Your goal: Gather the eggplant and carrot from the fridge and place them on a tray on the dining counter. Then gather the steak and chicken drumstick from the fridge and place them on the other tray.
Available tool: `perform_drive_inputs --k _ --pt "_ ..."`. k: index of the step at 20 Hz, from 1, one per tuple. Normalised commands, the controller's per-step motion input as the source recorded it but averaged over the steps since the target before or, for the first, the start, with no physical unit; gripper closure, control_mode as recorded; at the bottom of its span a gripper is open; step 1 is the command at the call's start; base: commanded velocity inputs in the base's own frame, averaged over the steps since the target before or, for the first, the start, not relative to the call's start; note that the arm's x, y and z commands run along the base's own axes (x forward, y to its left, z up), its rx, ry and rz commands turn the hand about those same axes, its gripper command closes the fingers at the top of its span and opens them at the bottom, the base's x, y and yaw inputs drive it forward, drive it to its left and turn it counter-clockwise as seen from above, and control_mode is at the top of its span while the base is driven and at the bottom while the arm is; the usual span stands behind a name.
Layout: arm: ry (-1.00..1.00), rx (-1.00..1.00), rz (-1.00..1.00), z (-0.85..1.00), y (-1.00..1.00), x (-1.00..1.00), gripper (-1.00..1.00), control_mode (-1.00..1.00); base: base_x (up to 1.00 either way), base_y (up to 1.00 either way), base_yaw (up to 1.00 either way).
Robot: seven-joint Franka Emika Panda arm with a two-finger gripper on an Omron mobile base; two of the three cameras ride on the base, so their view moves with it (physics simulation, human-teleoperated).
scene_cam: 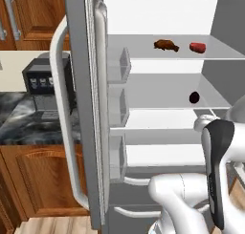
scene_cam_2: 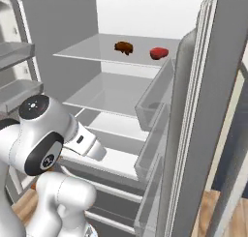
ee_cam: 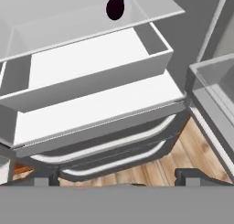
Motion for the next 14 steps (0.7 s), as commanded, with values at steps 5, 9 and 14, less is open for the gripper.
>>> perform_drive_inputs --k 5,9,14 --pt "0.00 0.00 0.00 0.00 0.00 0.00 -1.00 1.00 0.56 0.01 -0.19" --pt "0.00 0.00 0.00 0.00 0.00 0.00 -1.00 1.00 0.50 0.02 -0.26" --pt "0.00 0.00 0.00 0.00 0.00 0.00 -1.00 1.00 0.44 0.04 -0.29"
